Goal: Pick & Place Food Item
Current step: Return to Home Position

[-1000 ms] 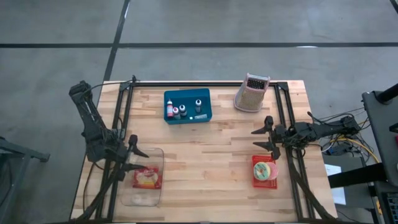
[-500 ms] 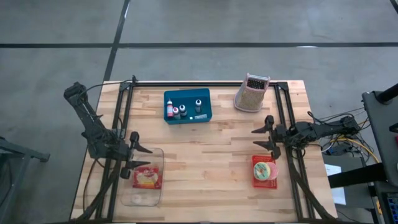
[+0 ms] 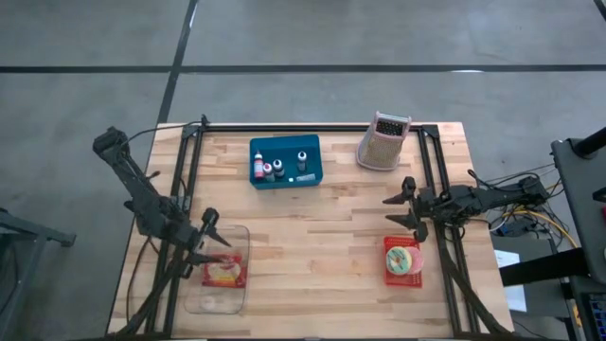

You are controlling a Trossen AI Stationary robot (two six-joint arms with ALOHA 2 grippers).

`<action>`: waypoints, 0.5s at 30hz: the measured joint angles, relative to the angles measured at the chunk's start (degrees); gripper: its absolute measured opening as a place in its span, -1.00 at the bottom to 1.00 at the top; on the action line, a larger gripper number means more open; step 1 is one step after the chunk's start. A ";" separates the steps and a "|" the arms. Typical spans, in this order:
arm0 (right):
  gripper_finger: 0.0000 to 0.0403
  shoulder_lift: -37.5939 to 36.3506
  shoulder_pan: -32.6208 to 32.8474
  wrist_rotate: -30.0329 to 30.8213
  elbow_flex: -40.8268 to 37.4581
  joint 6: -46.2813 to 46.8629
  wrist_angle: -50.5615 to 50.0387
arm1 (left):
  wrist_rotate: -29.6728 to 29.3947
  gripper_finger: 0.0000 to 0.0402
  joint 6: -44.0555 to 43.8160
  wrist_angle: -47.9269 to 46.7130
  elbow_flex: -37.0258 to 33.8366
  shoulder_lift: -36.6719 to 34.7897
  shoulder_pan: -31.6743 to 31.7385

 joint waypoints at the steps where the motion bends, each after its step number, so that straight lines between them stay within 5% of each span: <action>1: 0.09 0.01 -0.04 0.02 0.00 -0.17 0.55 | 2.45 0.03 0.78 0.73 -0.56 -0.19 1.09; 15: 0.09 -0.10 -6.25 -3.90 0.00 -6.66 3.63 | 37.84 0.03 3.72 2.17 -5.27 -3.82 33.11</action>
